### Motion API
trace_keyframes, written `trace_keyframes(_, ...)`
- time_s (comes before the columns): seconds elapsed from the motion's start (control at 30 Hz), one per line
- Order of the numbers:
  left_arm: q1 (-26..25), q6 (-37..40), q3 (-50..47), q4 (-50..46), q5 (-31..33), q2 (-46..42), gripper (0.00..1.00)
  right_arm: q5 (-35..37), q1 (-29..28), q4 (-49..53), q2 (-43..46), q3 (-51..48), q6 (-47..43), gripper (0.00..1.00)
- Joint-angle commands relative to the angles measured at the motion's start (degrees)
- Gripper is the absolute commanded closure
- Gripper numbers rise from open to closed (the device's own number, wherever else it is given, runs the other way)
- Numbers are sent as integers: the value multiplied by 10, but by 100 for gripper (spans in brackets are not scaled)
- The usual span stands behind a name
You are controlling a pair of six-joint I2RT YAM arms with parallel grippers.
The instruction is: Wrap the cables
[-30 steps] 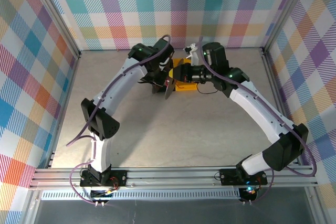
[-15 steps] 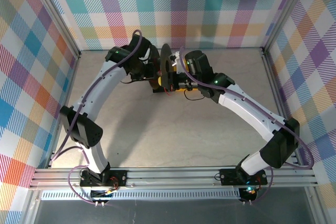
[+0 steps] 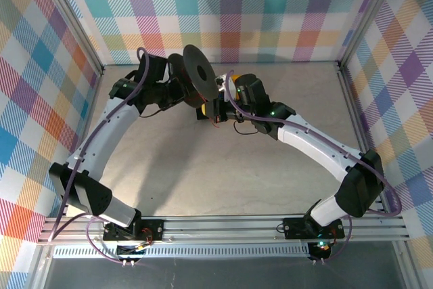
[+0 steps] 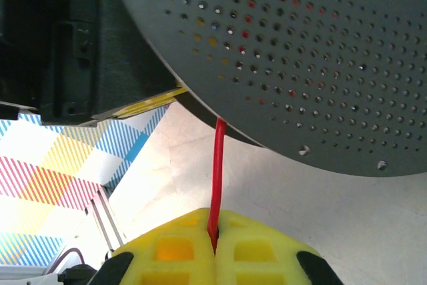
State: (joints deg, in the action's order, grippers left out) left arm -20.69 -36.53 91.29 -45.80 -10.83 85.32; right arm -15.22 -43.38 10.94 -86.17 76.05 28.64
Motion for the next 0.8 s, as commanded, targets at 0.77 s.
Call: trace_keyframes(0.77, 130, -157, -80, 269, 13, -132, 100, -19, 62, 37, -18, -197, 9, 100)
